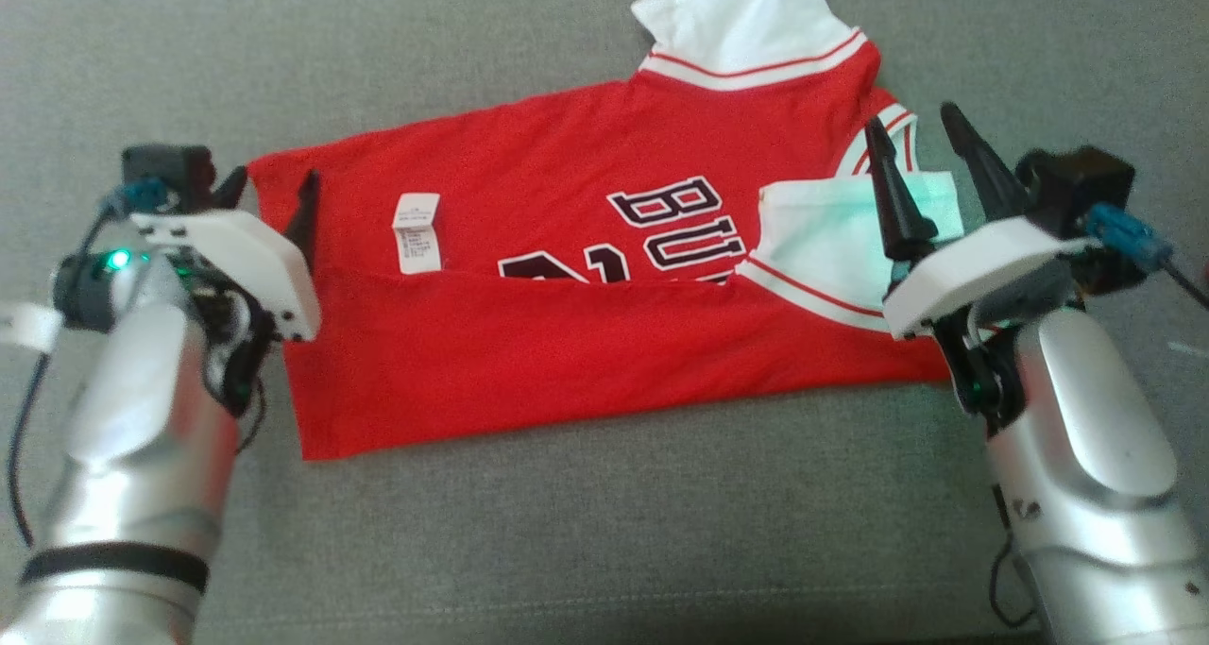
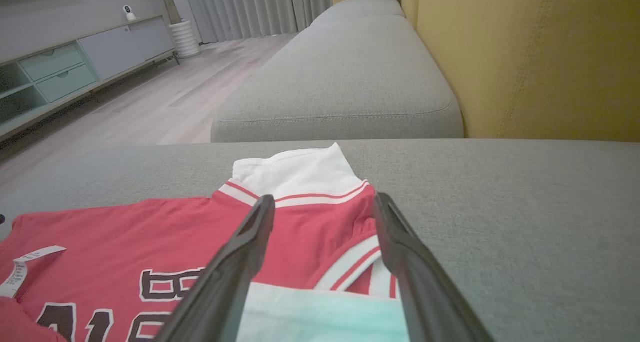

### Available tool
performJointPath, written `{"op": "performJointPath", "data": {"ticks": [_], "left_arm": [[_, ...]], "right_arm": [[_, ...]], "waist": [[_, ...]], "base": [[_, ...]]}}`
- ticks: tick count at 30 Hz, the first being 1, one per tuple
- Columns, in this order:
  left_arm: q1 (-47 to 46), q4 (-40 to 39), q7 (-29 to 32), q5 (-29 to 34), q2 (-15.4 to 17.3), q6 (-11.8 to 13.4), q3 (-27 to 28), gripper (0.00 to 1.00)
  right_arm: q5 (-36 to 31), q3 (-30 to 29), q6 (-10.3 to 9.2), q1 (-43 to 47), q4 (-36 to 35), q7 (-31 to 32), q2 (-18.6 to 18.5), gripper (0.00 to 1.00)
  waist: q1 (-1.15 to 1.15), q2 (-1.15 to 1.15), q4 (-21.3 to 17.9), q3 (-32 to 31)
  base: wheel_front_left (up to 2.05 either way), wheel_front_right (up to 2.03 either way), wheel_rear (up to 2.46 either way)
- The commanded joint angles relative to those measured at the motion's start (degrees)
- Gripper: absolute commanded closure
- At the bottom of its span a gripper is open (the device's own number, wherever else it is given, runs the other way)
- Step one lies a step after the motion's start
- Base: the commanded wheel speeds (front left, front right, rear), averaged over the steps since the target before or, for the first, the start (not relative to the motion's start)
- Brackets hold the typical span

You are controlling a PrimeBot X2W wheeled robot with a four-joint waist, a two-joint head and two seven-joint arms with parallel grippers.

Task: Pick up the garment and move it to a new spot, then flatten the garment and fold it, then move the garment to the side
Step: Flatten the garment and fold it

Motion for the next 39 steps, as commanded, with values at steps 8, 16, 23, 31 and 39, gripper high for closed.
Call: {"op": "performJointPath", "data": {"ticks": [8, 16, 23, 31, 39], "left_arm": [[-8.1, 4.9, 6.1, -2.5, 6.3, -1.7, -1.1, 0.00], [-10.0, 7.2, 4.0, -4.1, 7.4, -1.8, -3.1, 0.00], [-11.8, 8.5, 2.6, -5.5, 6.5, -1.9, -7.3, 1.00], [-13.9, 4.4, -1.9, -9.2, 3.3, -1.9, -14.0, 1.00], [-15.7, 1.9, -5.2, -12.0, 0.0, -1.9, -20.4, 1.00]], "right_arm": [[0.4, 4.0, 0.37, -6.2, -0.5, -1.1, 0.0, 0.00], [0.9, 4.6, 0.37, -8.1, 0.0, -1.7, -0.5, 0.00], [0.4, 4.8, 0.37, -12.4, 0.5, 0.2, -2.8, 0.00], [-2.0, 4.3, 0.37, -23.4, 8.7, 6.3, -7.2, 0.00], [-2.9, 1.6, 0.37, -32.0, 20.0, 11.8, -8.9, 0.00]], "waist": [[0.00, 0.00, -1.2, 4.8], [0.00, 0.00, -1.3, 6.6], [0.00, 0.00, 0.0, 8.2], [0.00, 0.00, 6.4, 10.6], [0.00, 0.00, 12.6, 13.2]], "base": [[0.00, 0.00, 0.00], [0.00, 0.00, 0.00], [0.00, 0.00, 0.00], [0.00, 0.00, 0.00], [0.00, 0.00, 0.00]]}}
